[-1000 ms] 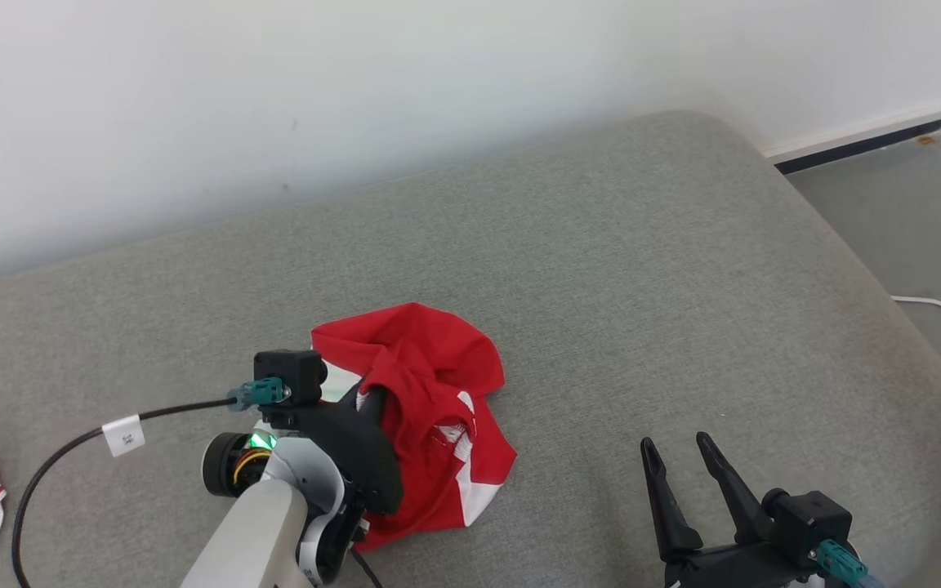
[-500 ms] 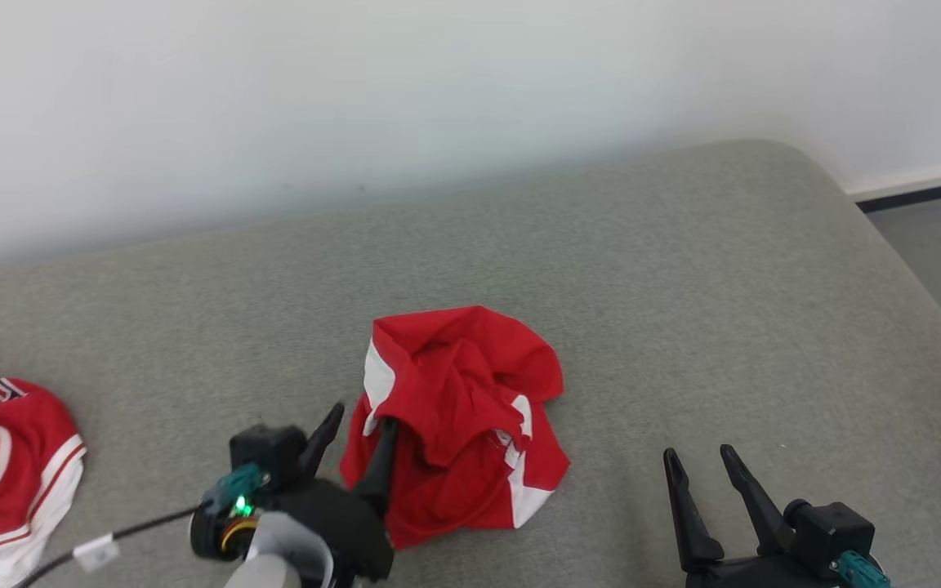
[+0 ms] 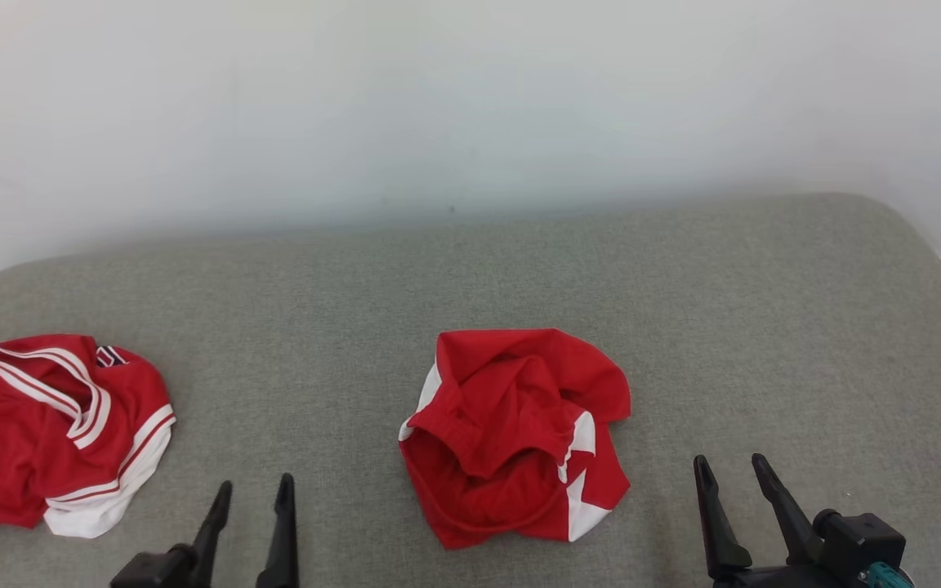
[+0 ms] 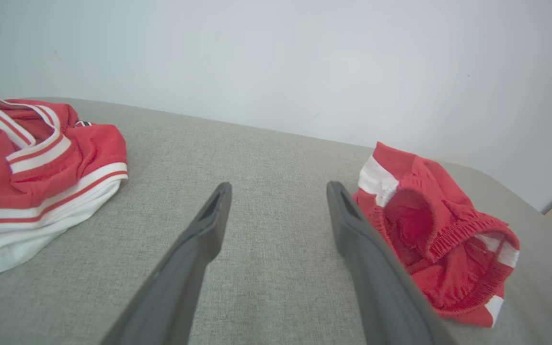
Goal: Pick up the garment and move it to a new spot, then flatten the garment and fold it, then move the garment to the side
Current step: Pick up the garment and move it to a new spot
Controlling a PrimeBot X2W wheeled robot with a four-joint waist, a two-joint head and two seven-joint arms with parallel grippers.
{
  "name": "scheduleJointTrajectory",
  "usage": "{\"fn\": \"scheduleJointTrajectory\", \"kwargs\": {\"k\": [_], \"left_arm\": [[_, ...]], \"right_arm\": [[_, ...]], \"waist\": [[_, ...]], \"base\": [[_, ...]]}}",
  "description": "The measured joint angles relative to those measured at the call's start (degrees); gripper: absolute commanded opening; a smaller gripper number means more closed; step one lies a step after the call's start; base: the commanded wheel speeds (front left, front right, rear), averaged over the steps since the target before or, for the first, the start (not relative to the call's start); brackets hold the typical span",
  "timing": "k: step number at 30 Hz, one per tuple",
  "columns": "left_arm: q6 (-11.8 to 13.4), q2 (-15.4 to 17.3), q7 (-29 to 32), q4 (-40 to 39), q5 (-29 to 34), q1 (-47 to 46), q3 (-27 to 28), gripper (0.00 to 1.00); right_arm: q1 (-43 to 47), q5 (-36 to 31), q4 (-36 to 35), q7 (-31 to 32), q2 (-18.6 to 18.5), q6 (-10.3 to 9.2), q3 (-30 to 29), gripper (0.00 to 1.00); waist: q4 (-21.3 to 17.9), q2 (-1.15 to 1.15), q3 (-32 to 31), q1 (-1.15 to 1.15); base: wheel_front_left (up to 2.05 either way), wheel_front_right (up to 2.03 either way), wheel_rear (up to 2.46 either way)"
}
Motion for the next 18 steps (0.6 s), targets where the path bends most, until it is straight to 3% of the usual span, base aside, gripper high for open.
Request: {"fn": "scheduleJointTrajectory", "kwargs": {"k": [7, 18], "left_arm": [[-0.57, -2.23, -0.18, -9.85, 8.61, 6.04, 8.49, 1.0], [-5.02, -5.47, -0.18, -8.9, 14.51, 11.76, 16.77, 1.0]], "right_arm": [[0.79, -1.99, -1.27, 0.35, 0.0, 0.0, -1.93, 1.0], [3.0, -5.52, -1.43, -1.71, -0.6, 0.0, -2.86, 1.0]], "waist": [[1.11, 0.0, -1.34, 0.0], [1.2, 0.0, -2.47, 0.0]], "base": [[0.0, 0.0, 0.0], [0.0, 0.0, 0.0]]}}
